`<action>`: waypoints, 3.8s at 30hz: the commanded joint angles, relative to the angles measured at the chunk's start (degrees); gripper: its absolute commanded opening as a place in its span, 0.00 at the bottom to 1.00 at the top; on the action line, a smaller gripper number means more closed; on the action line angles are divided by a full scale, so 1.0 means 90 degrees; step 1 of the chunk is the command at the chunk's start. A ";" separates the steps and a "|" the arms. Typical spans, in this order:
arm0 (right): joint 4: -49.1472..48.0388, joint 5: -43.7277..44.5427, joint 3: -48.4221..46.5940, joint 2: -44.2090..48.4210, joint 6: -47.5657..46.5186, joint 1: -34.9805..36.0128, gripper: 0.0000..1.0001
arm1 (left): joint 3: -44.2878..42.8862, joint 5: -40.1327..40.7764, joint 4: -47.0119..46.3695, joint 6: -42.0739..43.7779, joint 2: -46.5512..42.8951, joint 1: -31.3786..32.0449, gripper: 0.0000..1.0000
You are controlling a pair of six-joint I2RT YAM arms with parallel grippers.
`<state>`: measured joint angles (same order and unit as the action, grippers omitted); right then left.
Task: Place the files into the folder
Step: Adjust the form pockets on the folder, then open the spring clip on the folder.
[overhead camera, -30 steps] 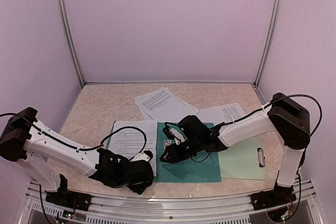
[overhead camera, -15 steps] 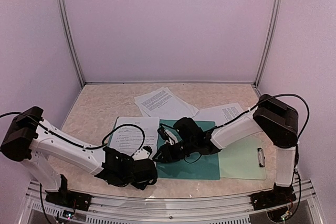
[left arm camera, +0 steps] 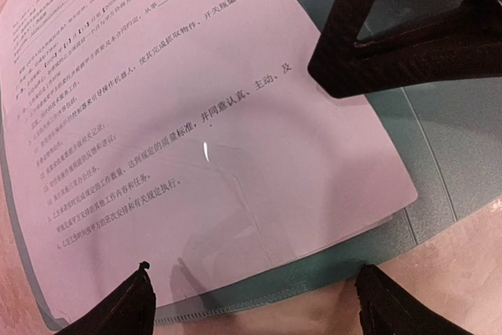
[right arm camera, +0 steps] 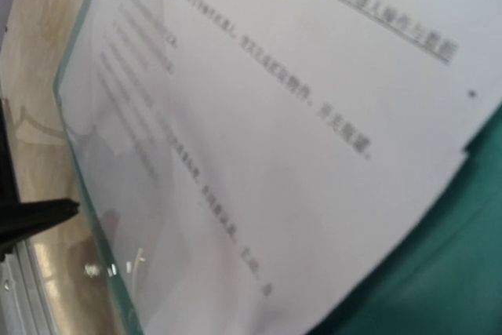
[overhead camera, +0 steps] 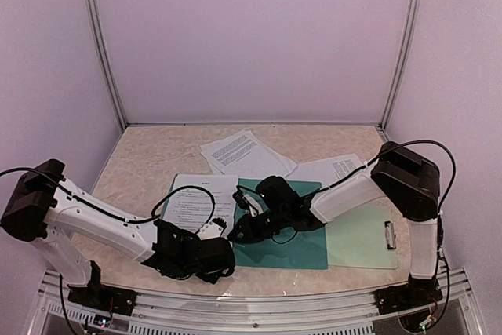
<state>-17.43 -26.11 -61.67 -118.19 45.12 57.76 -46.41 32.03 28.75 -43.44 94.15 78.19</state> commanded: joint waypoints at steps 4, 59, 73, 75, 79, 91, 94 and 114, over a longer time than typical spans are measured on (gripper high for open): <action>0.0216 0.0030 -0.0041 -0.0129 0.0068 0.0043 0.01 | 0.0111 0.0037 0.0266 -0.0041 0.0118 -0.0055 0.86; 0.2770 0.2408 0.0415 0.2831 -0.1640 -0.0830 0.57 | -0.0054 -0.1760 -0.0634 0.0909 -0.2202 -0.1098 0.95; 0.1690 0.1591 0.1000 0.2657 -0.1574 -0.0895 0.31 | -0.1232 -0.3668 -0.0929 0.0995 -0.0451 -0.2913 0.69; 0.1584 0.1635 0.0989 0.2558 -0.1586 -0.0856 0.31 | -0.1230 -0.4105 -0.1091 0.1003 -0.0405 -0.3180 0.63; 0.1821 0.1787 0.0370 0.2075 -0.2038 -0.0874 0.35 | -0.0972 -0.4776 -0.1521 0.1137 -0.0380 -0.3337 0.56; 0.1785 0.1072 -0.1062 0.0614 -0.2578 -0.1268 0.36 | 0.0297 -0.5313 -0.2698 0.0520 -0.0820 -0.3429 0.41; 0.1811 0.1065 -0.1025 0.0568 -0.2549 -0.1337 0.35 | 0.0061 -0.4736 -0.2427 0.0782 -0.0826 -0.3258 0.40; 0.0279 0.1041 0.2069 0.2767 -0.1865 -0.1799 0.27 | -0.3822 -0.4581 -0.0473 0.1288 0.2201 -0.3659 0.36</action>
<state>-8.99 -18.02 -48.01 -98.17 26.59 41.45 -75.66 -8.27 17.80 -33.17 109.58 45.15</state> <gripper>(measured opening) 0.279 0.381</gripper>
